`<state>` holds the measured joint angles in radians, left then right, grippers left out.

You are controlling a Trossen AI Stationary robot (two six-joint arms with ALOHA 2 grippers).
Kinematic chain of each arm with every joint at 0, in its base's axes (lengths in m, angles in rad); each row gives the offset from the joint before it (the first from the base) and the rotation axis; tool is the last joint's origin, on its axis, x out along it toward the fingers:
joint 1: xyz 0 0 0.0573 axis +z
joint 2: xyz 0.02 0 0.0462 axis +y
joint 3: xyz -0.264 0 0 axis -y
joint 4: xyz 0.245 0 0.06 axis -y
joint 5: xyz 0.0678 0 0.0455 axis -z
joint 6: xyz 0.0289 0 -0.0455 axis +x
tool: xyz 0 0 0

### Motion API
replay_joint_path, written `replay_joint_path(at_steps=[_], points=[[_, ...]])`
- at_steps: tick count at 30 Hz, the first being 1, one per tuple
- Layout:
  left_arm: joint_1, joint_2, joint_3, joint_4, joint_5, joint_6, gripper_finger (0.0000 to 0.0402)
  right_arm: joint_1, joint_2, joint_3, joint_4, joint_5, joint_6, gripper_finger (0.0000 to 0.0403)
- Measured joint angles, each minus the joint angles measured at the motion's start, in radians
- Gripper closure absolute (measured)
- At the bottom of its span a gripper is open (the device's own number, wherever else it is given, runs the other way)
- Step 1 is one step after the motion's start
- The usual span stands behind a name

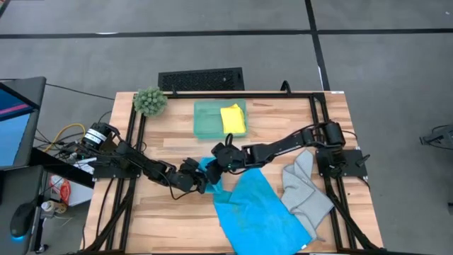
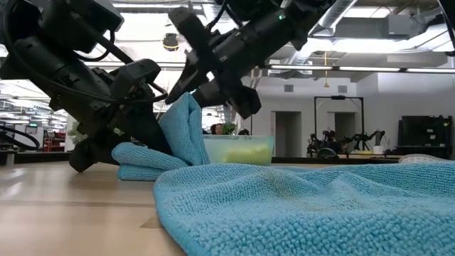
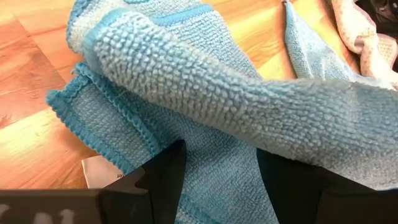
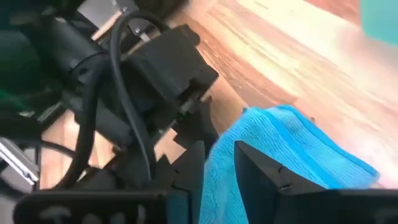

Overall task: Fold microfiber towels
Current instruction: Fold the left blue microfiber towel

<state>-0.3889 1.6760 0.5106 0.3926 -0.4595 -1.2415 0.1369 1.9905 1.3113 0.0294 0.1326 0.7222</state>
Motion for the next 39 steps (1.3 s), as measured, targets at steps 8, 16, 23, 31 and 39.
replay_joint_path(at_steps=[8,16,23,31,39], points=[[0.000,0.000,0.000,-0.005,0.000,0.003,0.0205,0.109,-0.024,-0.019,-0.290,0.198,-0.013,0.0284],[0.000,0.001,-0.001,0.008,-0.018,0.003,0.0205,0.127,-0.009,-0.107,-0.026,0.213,-0.013,0.0284],[0.004,-0.001,-0.001,0.011,0.006,0.002,0.0205,0.109,0.061,-0.110,0.013,0.191,-0.015,0.0284],[0.025,-0.096,-0.003,-0.083,0.226,-0.025,0.0205,0.101,0.169,-0.091,0.155,0.118,-0.001,0.0284],[0.012,-0.293,-0.003,-0.386,0.413,-0.157,0.0205,0.094,0.161,-0.094,0.136,0.120,-0.013,0.0284]])
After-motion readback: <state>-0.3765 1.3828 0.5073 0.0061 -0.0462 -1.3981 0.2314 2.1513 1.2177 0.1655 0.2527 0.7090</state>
